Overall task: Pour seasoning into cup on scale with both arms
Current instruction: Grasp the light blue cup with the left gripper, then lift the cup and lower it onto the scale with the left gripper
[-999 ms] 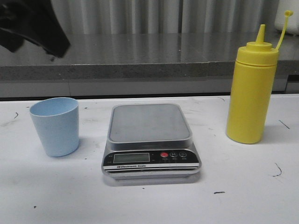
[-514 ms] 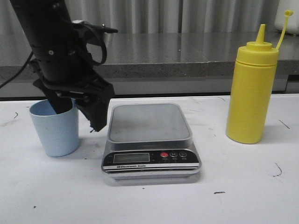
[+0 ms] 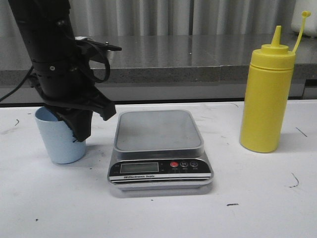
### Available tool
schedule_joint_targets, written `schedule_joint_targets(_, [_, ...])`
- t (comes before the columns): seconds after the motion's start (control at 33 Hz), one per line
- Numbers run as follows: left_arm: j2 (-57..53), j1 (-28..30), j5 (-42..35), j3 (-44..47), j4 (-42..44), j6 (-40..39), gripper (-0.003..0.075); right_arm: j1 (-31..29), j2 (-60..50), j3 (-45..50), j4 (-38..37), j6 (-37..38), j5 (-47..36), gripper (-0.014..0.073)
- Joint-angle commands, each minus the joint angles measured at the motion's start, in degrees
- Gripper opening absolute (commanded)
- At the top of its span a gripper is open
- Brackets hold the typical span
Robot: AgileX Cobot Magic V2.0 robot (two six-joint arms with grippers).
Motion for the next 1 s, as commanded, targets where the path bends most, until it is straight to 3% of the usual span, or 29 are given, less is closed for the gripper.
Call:
schedule_joint_targets(0.0, [-5.4, -0.2, -0.3, -1.9, 0.1, -0.5, -0.002, -0.2, 0.7, -2.1, -0.2, -0.1, -4.3, 0.0588])
schedule_joint_targets(0.24, [-5.7, -2.0, 8.5, -12.2, -4.5, 0.0, -0.002, -0.2, 0.7, -2.1, -0.2, -0.1, -4.3, 0.0588])
schedule_joint_targets(0.48, [0.8, -7.1, 10.6, -24.2, -6.8, 2.4, -0.002, -0.2, 0.7, -2.1, -0.2, -0.1, -4.3, 0.0588])
schedule_joint_targets(0.82, [9.5, -10.9, 15.1, -33.9, -6.6, 2.4, -0.0017, -0.2, 0.7, -2.1, -0.2, -0.1, -4.3, 0.0588])
schedule_joint_targets(0.97, [10.0, -10.9, 15.1, -34.0, -6.6, 2.4, 0.009, -0.2, 0.7, -2.1, -0.2, -0.1, -4.3, 0.0588])
